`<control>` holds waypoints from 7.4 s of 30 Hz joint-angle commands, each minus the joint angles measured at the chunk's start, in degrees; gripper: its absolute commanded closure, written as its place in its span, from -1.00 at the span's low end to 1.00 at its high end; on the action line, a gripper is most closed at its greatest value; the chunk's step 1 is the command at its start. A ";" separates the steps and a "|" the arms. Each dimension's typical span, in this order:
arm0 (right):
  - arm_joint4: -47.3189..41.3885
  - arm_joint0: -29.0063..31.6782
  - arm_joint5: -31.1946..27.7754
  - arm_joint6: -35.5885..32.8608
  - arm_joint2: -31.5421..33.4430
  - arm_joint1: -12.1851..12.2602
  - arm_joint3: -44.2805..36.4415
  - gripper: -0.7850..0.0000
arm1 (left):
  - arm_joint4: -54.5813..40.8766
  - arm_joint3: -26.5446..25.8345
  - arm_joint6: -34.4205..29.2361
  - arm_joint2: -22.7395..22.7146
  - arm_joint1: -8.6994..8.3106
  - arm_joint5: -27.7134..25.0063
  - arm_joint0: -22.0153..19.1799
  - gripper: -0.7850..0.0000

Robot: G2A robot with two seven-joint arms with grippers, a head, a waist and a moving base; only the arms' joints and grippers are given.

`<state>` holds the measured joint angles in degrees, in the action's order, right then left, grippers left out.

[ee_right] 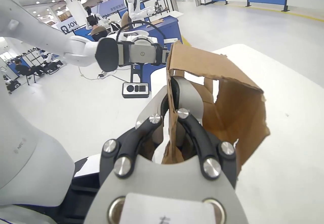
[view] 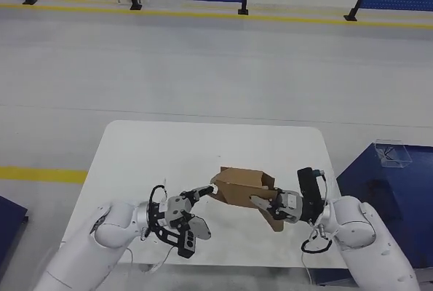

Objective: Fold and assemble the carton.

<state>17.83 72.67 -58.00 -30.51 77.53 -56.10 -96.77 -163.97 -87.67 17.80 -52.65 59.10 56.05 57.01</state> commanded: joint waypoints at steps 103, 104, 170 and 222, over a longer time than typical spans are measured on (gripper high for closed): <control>-81.10 -8.26 43.62 -39.29 -12.58 1.31 13.40 1.00 | 68.29 -21.66 -27.99 -9.56 2.38 -14.07 11.50 -1.00; -84.05 -8.51 46.14 -39.56 -12.74 1.06 14.28 1.00 | 68.63 -22.12 -29.40 -11.00 2.14 -14.03 12.55 -1.00; -88.18 -6.64 64.78 -46.30 -9.59 -2.13 13.73 1.00 | 89.29 -28.81 -39.21 -12.47 0.99 -8.65 16.31 -1.00; -77.44 -5.21 66.40 -49.99 -7.56 -2.70 14.00 1.00 | 94.11 -28.38 -35.67 -5.59 2.40 -10.43 14.75 -1.00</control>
<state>-59.38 67.45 8.05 -80.65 69.95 -58.78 -82.74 -69.76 -116.47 -17.95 -58.74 61.38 45.73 72.15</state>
